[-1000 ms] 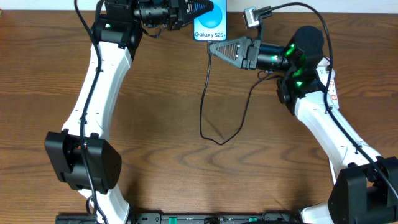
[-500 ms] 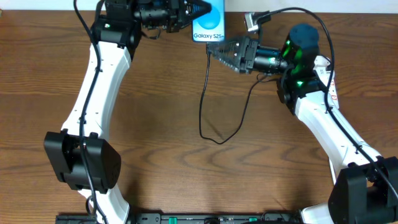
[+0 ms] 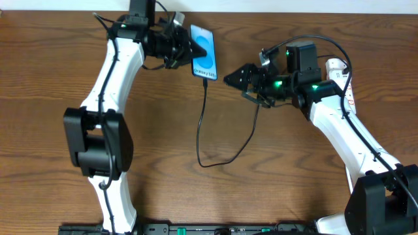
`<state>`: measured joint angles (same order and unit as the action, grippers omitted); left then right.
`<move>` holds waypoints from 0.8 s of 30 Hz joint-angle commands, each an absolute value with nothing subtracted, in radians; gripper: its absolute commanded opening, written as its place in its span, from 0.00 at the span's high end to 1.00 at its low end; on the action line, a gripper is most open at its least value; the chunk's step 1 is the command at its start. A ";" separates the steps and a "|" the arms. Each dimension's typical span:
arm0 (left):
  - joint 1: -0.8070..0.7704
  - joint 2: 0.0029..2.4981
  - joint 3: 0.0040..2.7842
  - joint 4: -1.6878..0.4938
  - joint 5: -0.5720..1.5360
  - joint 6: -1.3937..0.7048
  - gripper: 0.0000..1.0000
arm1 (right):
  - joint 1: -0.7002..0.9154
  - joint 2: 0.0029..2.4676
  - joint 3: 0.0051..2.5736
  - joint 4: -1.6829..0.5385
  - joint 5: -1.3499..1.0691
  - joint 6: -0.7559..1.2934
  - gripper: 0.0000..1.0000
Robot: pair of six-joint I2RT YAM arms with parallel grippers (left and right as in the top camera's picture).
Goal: Plug charger to phone and switch on socket
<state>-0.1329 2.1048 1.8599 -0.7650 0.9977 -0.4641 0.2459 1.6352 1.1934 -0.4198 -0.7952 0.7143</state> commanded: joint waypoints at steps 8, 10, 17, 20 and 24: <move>-0.205 2.222 1.869 -0.822 1.009 -0.259 0.93 | 0.244 1.625 1.196 -0.597 -0.565 0.596 0.01; -0.221 2.238 1.869 -0.830 1.008 -0.236 0.93 | 0.244 1.625 1.196 -0.622 -0.549 0.596 0.01; -0.249 2.249 1.869 -0.831 0.883 -0.199 0.93 | 0.245 1.625 1.196 -0.648 -0.548 0.596 0.01; -0.249 2.249 1.869 -0.846 0.790 -0.200 0.93 | 0.251 1.625 1.196 -0.647 -0.543 0.596 0.01; -0.250 2.249 1.866 -0.860 0.769 -0.203 0.92 | 0.263 1.625 1.196 -0.646 -0.509 0.597 0.01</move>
